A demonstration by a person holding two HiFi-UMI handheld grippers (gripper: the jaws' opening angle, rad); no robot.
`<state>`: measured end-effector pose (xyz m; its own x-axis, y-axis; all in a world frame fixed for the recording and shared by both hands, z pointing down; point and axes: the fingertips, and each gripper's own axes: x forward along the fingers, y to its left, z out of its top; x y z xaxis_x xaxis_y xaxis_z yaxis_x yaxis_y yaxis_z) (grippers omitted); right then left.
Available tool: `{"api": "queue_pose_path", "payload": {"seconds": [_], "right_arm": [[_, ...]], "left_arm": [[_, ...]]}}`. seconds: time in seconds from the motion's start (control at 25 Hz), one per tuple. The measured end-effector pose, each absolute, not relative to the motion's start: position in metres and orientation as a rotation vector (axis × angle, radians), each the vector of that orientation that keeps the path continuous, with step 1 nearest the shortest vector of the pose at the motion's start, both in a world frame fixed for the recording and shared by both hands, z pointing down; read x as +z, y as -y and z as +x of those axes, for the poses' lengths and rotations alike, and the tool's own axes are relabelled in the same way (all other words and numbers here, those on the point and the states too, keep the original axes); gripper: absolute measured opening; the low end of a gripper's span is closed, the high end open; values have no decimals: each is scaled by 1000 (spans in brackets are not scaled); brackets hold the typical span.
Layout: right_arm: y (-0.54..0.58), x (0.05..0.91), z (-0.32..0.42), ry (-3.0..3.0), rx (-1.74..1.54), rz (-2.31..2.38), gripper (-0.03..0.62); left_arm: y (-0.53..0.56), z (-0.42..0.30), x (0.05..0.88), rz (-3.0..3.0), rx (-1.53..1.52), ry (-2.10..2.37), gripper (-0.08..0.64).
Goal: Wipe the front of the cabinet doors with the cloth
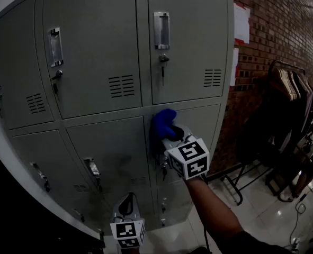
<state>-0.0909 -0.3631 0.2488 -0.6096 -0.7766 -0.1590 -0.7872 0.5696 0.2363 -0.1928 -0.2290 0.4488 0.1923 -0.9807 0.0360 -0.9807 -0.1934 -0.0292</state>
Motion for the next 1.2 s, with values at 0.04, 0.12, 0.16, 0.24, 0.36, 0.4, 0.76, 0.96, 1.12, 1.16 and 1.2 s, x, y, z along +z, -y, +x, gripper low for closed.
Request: {"api": "queue_pose_path", "payload": {"seconds": [0.04, 0.12, 0.16, 0.24, 0.36, 0.4, 0.76, 0.96, 1.12, 1.16, 1.2], "right_arm": [[363, 249, -87, -2752, 446, -1374, 55], [365, 248, -77, -2753, 446, -1387, 55], [366, 249, -69, -2750, 442, -1399, 55], [372, 251, -48, -2734, 435, -1441, 55], [381, 252, -15, -2712, 448, -1515, 55], [383, 252, -4, -2707, 455, -1542, 55], [400, 253, 65, -2665, 456, -1736, 55], [408, 256, 94, -2632, 420, -1809, 57], [413, 255, 114, -2608, 378, -1843, 57], [414, 255, 117, -2605, 378, -1853, 57], [415, 255, 120, -2602, 378, -1862, 57]], "left_arm": [[227, -195, 450, 2414, 74, 2006, 15], [224, -198, 453, 2394, 80, 2021, 15], [222, -200, 455, 2387, 86, 2024, 15], [221, -201, 458, 2378, 94, 2021, 15], [221, -200, 458, 2374, 79, 2017, 15], [221, -199, 456, 2371, 71, 2019, 15], [220, -190, 462, 2380, 77, 1996, 15], [217, -183, 463, 2398, 87, 1976, 15], [218, -182, 465, 2404, 93, 1976, 15], [218, -182, 465, 2405, 97, 1980, 15], [218, -183, 464, 2406, 97, 1984, 15]]}}
